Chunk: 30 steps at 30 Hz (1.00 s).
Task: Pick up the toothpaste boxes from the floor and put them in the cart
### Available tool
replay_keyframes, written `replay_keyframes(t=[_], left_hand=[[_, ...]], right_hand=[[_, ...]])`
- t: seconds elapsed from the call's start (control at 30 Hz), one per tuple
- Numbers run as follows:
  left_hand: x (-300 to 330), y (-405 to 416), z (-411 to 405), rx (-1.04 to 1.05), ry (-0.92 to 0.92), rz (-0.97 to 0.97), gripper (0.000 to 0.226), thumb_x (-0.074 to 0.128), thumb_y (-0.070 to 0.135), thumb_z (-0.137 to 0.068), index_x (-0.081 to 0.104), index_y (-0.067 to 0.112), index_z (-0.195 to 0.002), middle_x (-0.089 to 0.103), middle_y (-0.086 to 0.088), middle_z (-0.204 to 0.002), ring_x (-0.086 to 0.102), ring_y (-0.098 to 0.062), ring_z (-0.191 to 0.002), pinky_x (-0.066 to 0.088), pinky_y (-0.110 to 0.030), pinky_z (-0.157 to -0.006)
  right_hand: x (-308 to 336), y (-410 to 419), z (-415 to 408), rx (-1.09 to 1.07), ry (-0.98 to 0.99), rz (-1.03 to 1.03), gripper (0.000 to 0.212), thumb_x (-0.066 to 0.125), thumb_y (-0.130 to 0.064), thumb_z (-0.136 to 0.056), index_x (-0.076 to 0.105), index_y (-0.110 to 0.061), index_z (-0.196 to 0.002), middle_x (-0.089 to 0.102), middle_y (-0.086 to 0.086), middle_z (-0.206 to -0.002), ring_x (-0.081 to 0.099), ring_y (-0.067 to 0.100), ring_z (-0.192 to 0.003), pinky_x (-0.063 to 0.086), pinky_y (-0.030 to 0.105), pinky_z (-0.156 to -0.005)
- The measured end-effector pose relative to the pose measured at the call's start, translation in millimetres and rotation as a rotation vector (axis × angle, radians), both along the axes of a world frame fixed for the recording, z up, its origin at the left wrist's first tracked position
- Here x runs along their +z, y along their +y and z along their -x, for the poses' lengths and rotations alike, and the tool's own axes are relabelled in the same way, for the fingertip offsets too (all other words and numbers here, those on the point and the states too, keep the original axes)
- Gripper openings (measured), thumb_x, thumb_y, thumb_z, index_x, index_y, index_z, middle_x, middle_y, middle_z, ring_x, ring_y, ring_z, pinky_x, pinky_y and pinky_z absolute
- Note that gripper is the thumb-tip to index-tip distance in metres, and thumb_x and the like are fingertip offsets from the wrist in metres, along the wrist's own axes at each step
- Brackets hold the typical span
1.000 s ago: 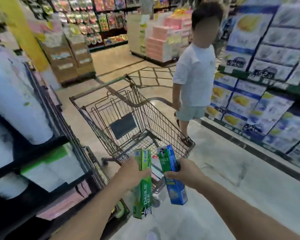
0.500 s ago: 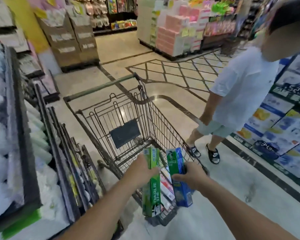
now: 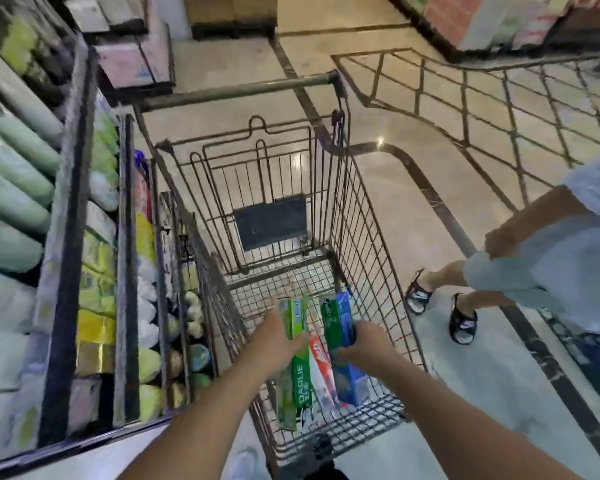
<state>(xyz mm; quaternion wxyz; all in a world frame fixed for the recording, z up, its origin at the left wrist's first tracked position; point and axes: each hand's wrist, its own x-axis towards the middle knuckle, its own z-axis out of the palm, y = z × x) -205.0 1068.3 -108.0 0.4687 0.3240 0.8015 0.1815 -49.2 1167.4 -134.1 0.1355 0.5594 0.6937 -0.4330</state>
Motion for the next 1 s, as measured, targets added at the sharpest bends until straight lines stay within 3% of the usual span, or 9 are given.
replay_keyframes(t=[0.07, 0.17, 0.23, 0.33, 0.4, 0.63, 0.73, 0.9, 1.0], left_hand=[[-31, 5, -4, 0.038, 0.022, 0.087, 0.084, 0.059, 0.046, -0.093, 0.014, 0.009, -0.153, 0.048, -0.009, -0.141, 0.058, -0.015, -0.104, 0.045, -0.026, -0.091], [-83, 8, -11, 0.086, 0.06, 0.217, 0.077, 0.058, 0.048, -0.092, 0.028, -0.001, -0.143, 0.065, -0.013, -0.107, 0.067, -0.022, -0.086, 0.054, -0.036, -0.072], [-117, 7, -19, 0.108, 0.062, 0.26, 0.078, 0.057, 0.045, -0.093, 0.027, -0.004, -0.145, 0.058, -0.003, -0.084, 0.06, -0.017, -0.072, 0.046, -0.029, -0.055], [-159, 2, -31, 0.092, 0.089, 0.345, 0.079, 0.052, 0.047, -0.096, 0.03, -0.012, -0.143, 0.052, -0.001, -0.074, 0.048, -0.007, -0.054, 0.038, -0.025, -0.049], [-181, -3, -37, 0.093, 0.091, 0.389, 0.069, 0.053, 0.046, -0.095, 0.037, -0.007, -0.136, 0.05, 0.0, -0.076, 0.049, -0.011, -0.053, 0.039, -0.027, -0.05], [-231, -14, -42, 0.209, 0.097, 0.446, 0.054, 0.065, 0.033, -0.09, 0.037, 0.003, -0.125, 0.065, -0.009, -0.1, 0.066, -0.028, -0.09, 0.041, -0.03, -0.059], [-243, -16, -45, 0.254, 0.075, 0.451, 0.05, 0.062, 0.025, -0.093, 0.034, 0.004, -0.129, 0.063, -0.012, -0.103, 0.064, -0.03, -0.086, 0.042, -0.032, -0.059], [-245, -16, -48, 0.297, 0.017, 0.463, 0.059, 0.059, 0.019, -0.093, 0.026, 0.003, -0.14, 0.052, -0.003, -0.08, 0.051, -0.016, -0.061, 0.034, -0.029, -0.046], [-239, -11, -43, 0.28, -0.034, 0.485, 0.072, 0.061, 0.023, -0.093, 0.018, 0.001, -0.147, 0.056, -0.007, -0.097, 0.058, -0.019, -0.074, 0.039, -0.028, -0.051]], right_hand=[[-31, 6, 1, 0.039, -0.031, 0.017, 0.023, 0.077, -0.018, -0.074, 0.065, -0.009, -0.091, 0.069, 0.006, -0.085, 0.067, 0.017, -0.075, 0.058, 0.031, -0.066], [-81, 6, 1, 0.106, -0.084, 0.041, 0.024, 0.069, -0.017, -0.079, 0.064, -0.002, -0.096, 0.067, 0.015, -0.093, 0.065, 0.027, -0.085, 0.056, 0.039, -0.075], [-109, 0, 2, 0.159, -0.118, 0.051, 0.025, 0.066, -0.02, -0.084, 0.062, -0.001, -0.098, 0.064, 0.014, -0.089, 0.064, 0.03, -0.085, 0.053, 0.039, -0.075], [-143, -8, 5, 0.284, -0.171, 0.082, 0.019, 0.063, -0.022, -0.088, 0.049, -0.011, -0.081, 0.047, 0.002, -0.073, 0.054, 0.025, -0.078, 0.044, 0.034, -0.066], [-163, -14, 7, 0.349, -0.18, 0.117, 0.025, 0.064, -0.02, -0.087, 0.042, -0.015, -0.076, 0.045, 0.001, -0.076, 0.05, 0.022, -0.081, 0.041, 0.032, -0.068], [-218, -29, 20, 0.359, -0.178, 0.144, 0.03, 0.07, -0.03, -0.087, 0.057, -0.01, -0.106, 0.062, 0.008, -0.098, 0.06, 0.025, -0.092, 0.045, 0.03, -0.073], [-231, -36, 26, 0.335, -0.178, 0.144, 0.032, 0.06, -0.019, -0.092, 0.056, -0.007, -0.121, 0.064, 0.014, -0.115, 0.062, 0.029, -0.103, 0.05, 0.033, -0.079], [-231, -40, 25, 0.323, -0.179, 0.156, 0.013, 0.051, -0.013, -0.095, 0.056, -0.008, -0.105, 0.06, 0.011, -0.097, 0.056, 0.027, -0.086, 0.043, 0.03, -0.068], [-221, -36, 26, 0.332, -0.182, 0.197, 0.022, 0.053, -0.017, -0.095, 0.055, -0.008, -0.115, 0.064, 0.012, -0.108, 0.059, 0.027, -0.093, 0.048, 0.031, -0.073]])
